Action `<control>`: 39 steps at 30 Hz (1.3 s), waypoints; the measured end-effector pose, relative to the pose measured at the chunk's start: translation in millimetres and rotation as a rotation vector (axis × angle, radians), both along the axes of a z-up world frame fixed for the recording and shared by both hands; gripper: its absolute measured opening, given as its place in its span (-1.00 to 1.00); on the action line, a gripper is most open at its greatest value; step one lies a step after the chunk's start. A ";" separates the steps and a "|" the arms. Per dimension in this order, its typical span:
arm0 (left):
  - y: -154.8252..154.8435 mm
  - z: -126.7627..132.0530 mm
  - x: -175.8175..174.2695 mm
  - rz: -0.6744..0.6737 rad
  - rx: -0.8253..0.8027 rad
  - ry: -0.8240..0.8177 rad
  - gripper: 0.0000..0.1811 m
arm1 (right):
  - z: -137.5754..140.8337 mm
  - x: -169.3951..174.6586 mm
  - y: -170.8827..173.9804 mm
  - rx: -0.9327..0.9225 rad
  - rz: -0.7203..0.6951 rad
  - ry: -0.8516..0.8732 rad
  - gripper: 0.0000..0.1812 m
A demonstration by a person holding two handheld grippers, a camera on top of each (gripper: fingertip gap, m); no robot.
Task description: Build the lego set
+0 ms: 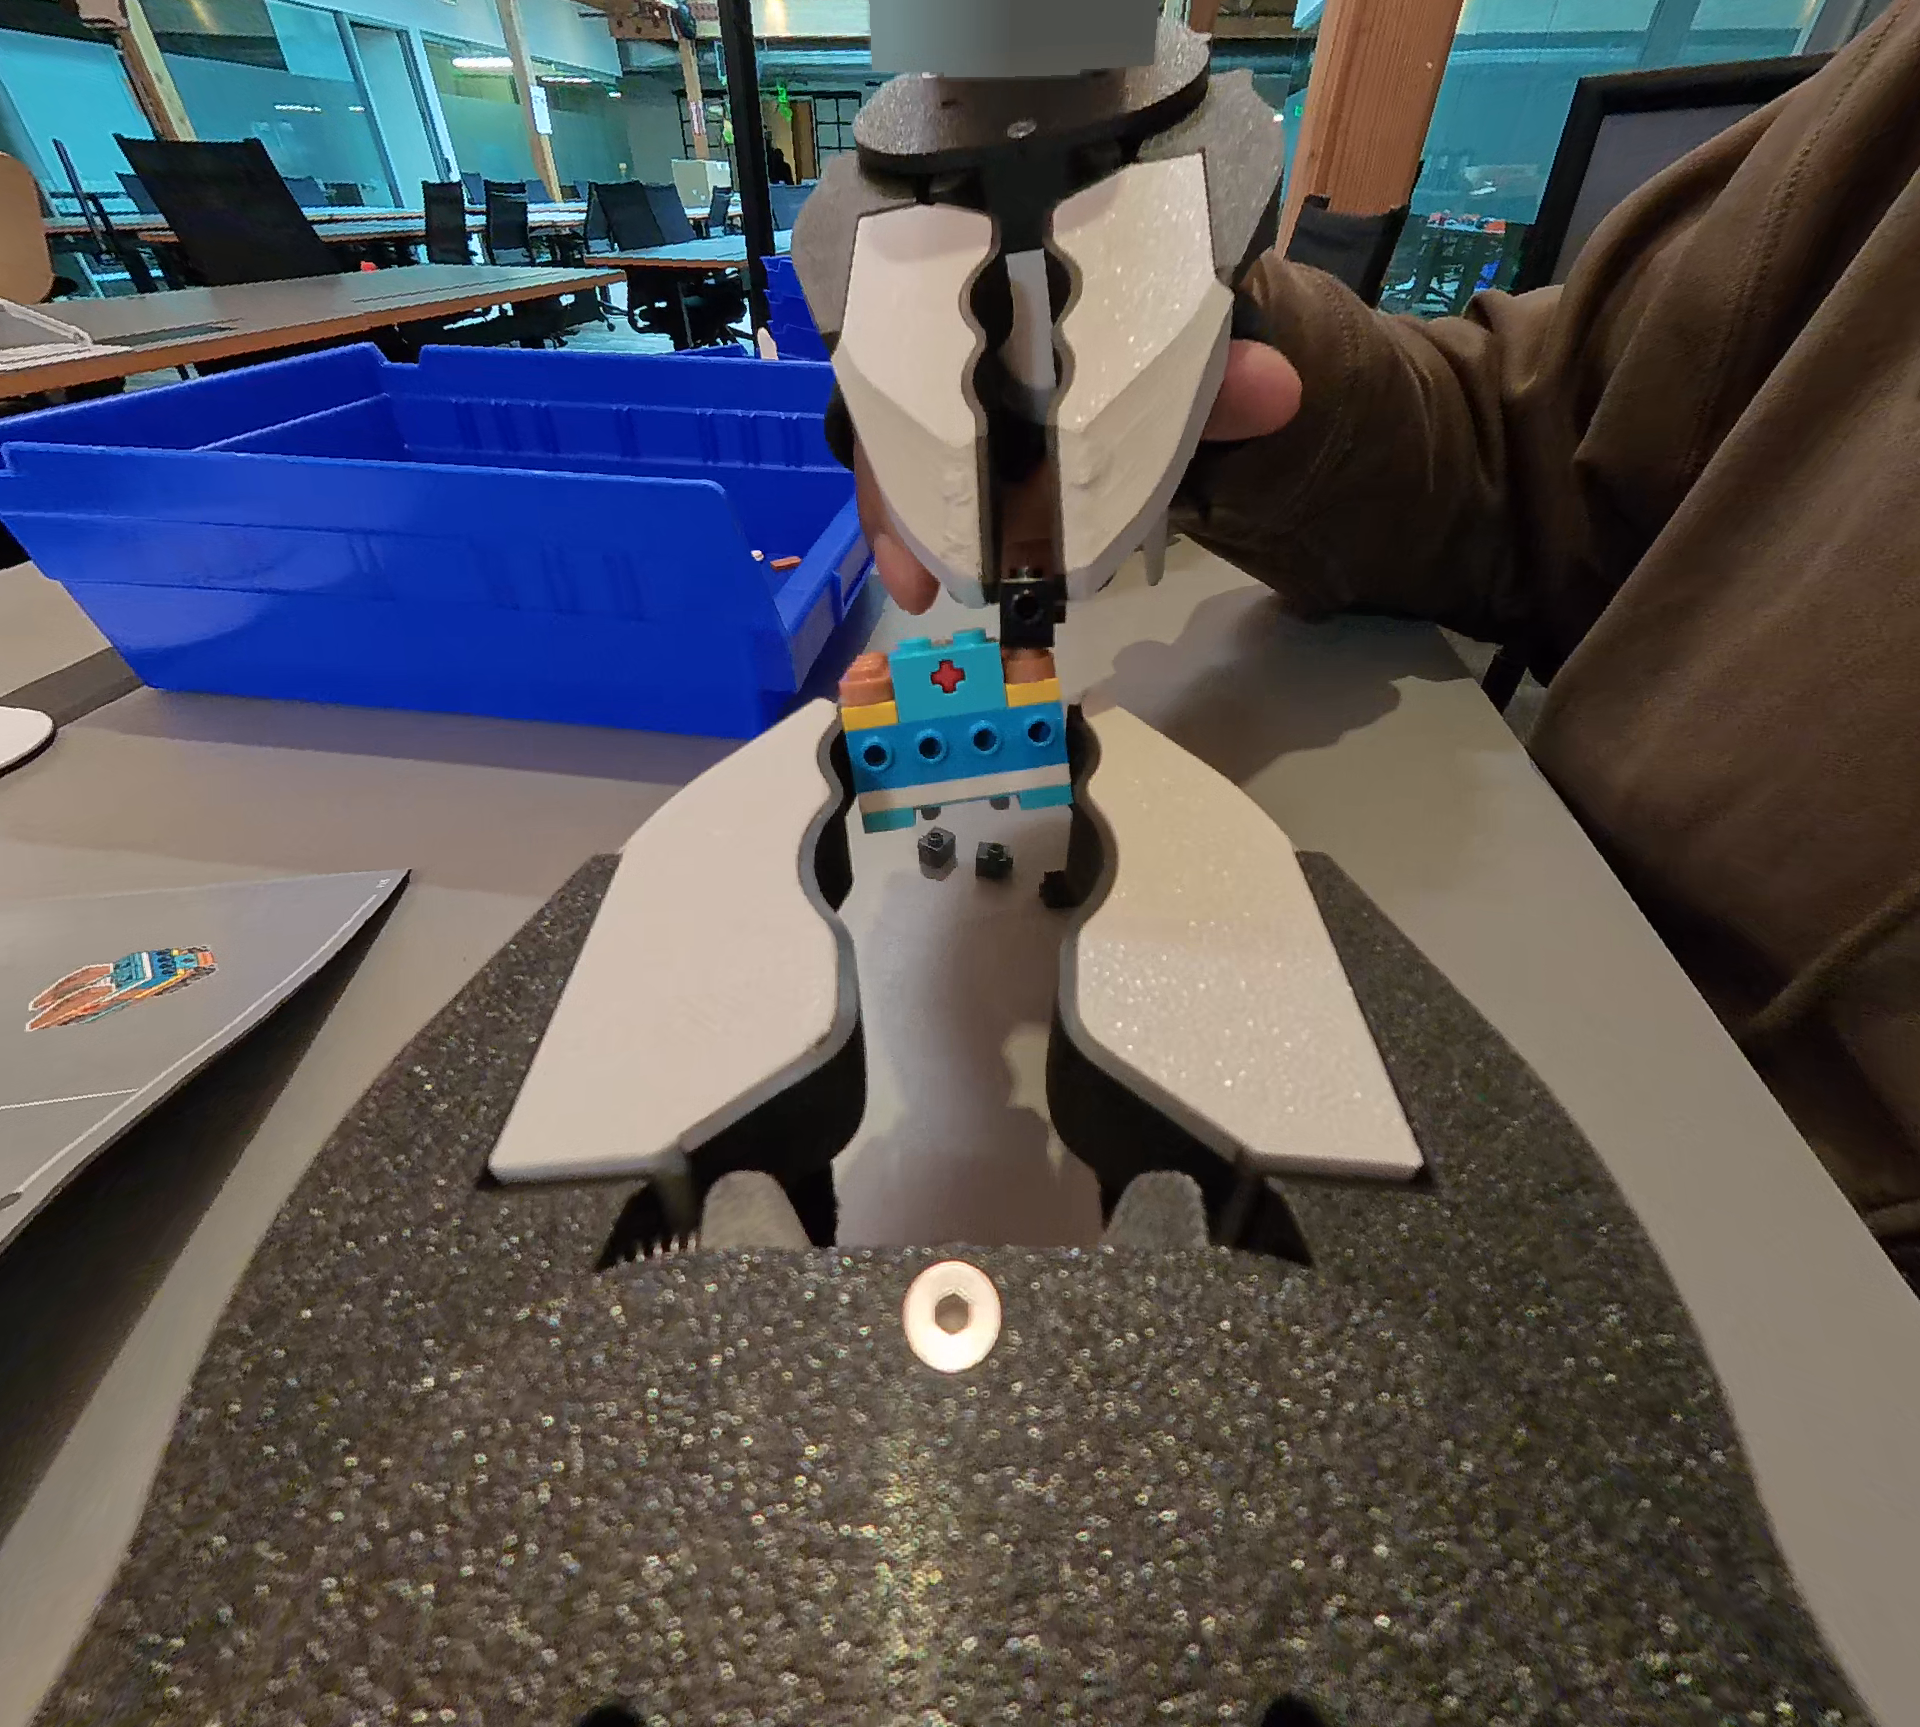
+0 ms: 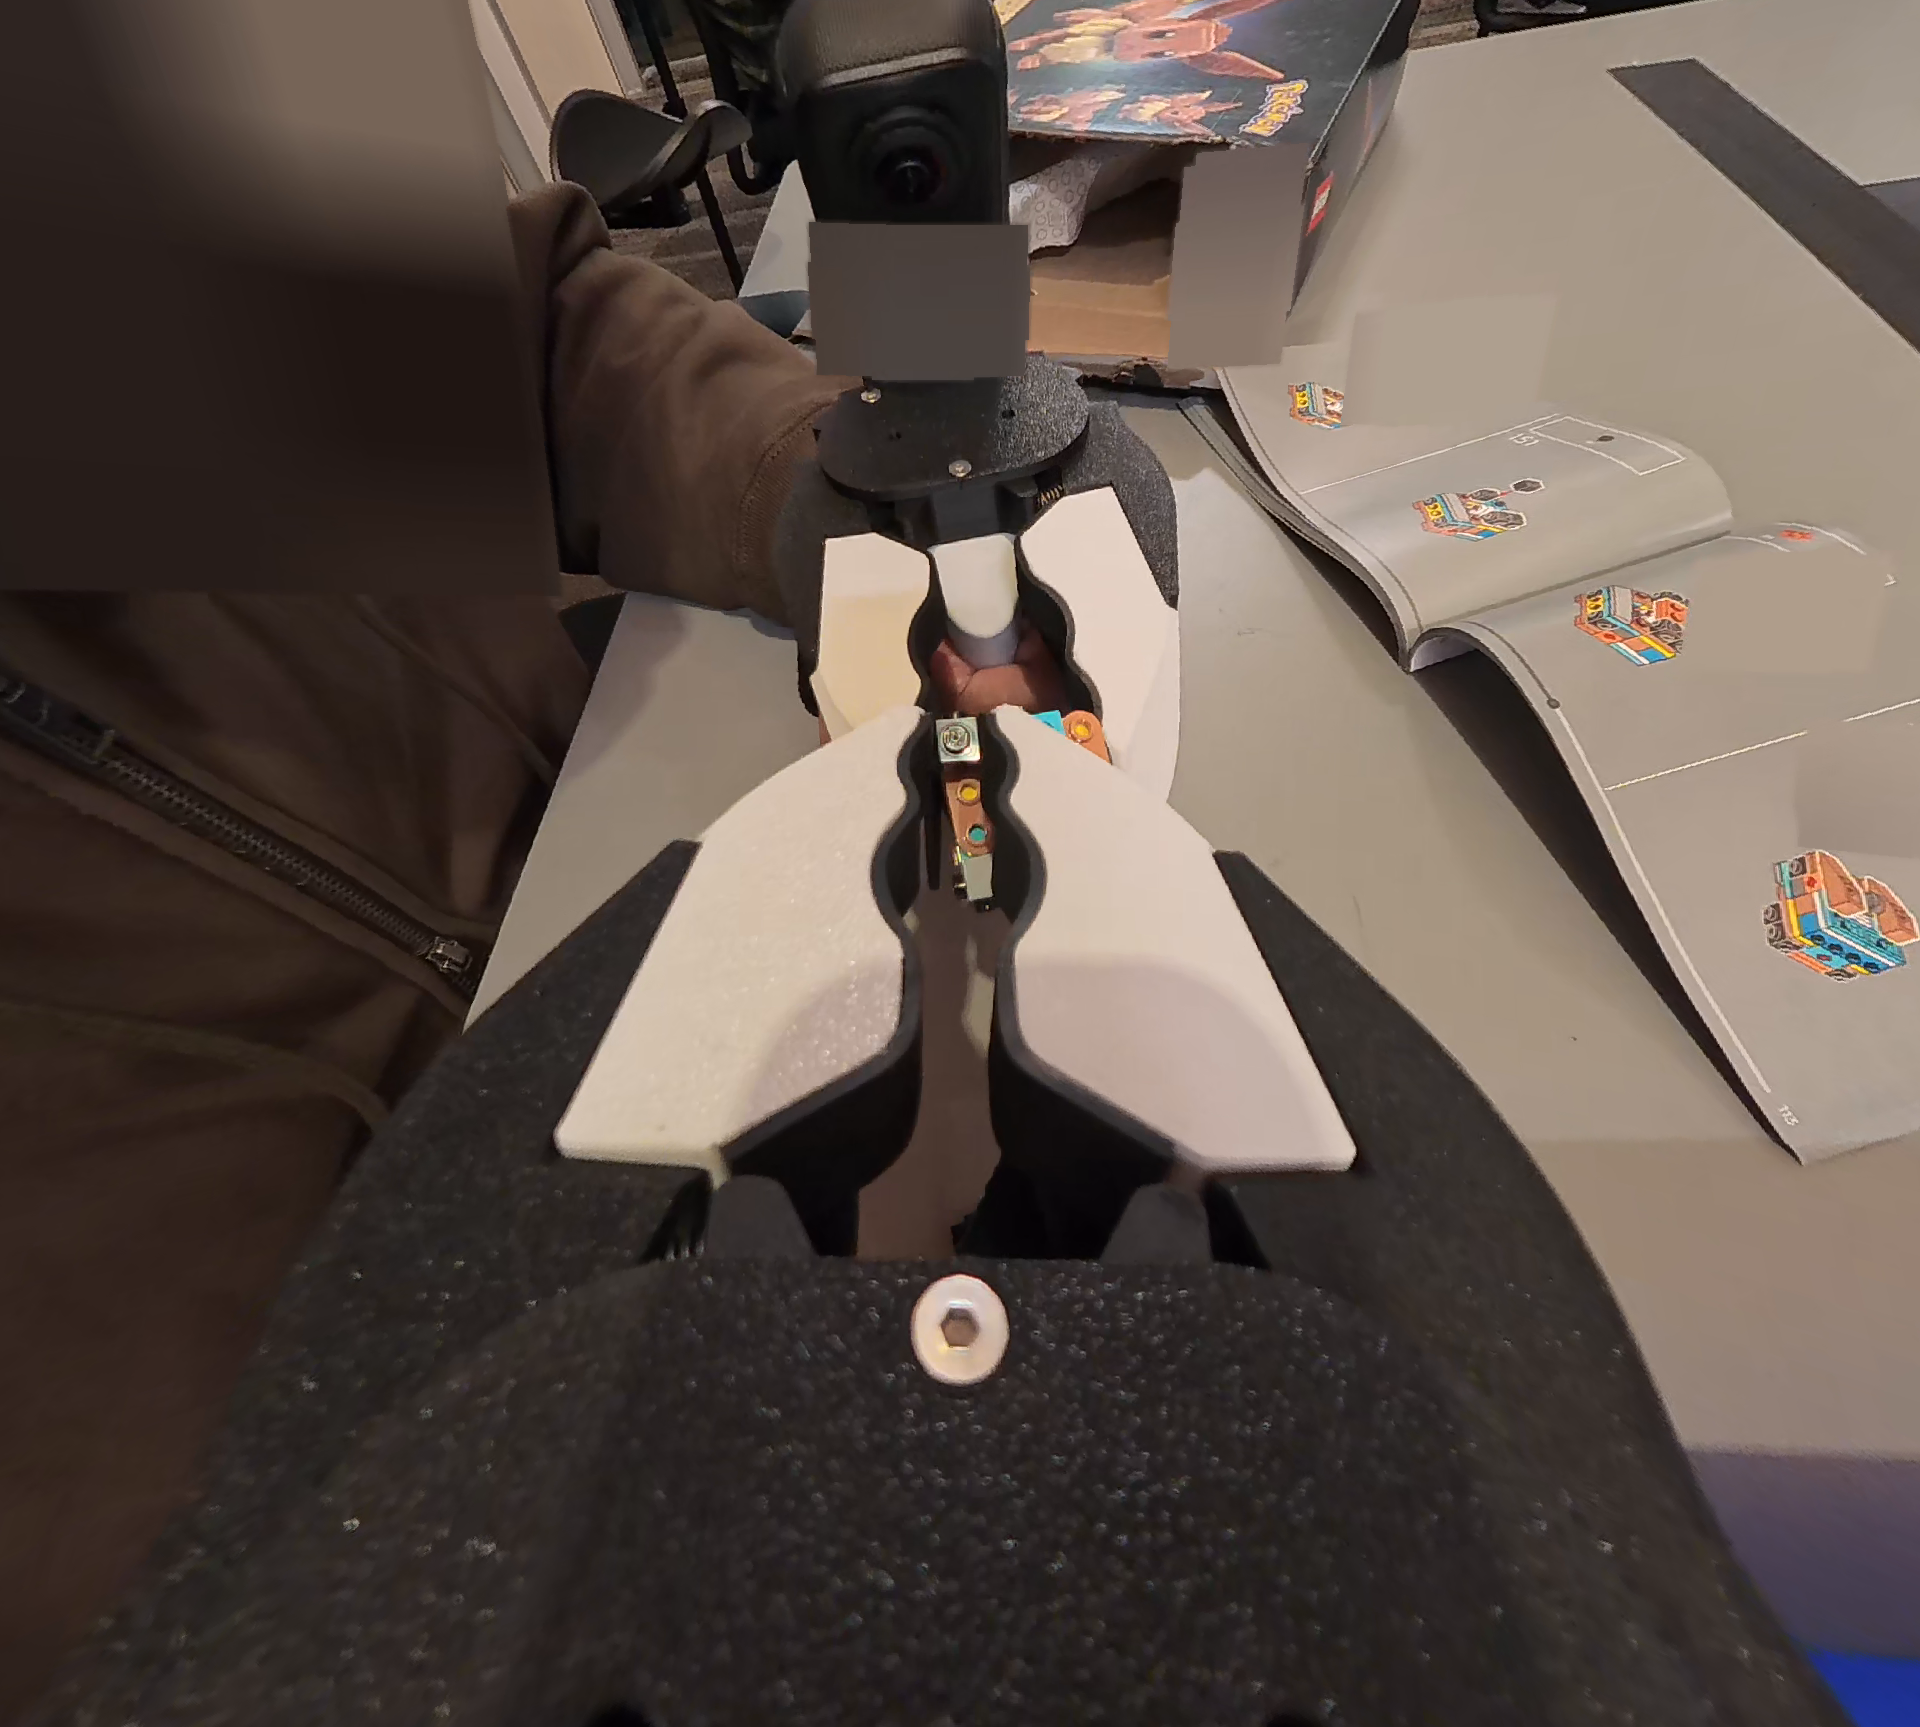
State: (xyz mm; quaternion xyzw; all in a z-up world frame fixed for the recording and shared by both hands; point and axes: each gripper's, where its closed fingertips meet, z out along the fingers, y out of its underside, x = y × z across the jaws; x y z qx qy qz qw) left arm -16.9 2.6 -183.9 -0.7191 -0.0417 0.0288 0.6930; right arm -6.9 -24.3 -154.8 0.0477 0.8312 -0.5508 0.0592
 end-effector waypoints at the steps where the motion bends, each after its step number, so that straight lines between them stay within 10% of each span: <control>1: 0.0 0.0 0.4 -0.003 -0.001 -0.001 -0.57 | -0.1 0.4 0.1 0.001 0.003 -0.001 -0.91; 39: -3.1 -6.4 -10.3 0.050 -0.033 -0.079 -0.59 | -5.1 -10.4 -3.7 -0.135 -0.066 -0.126 -0.91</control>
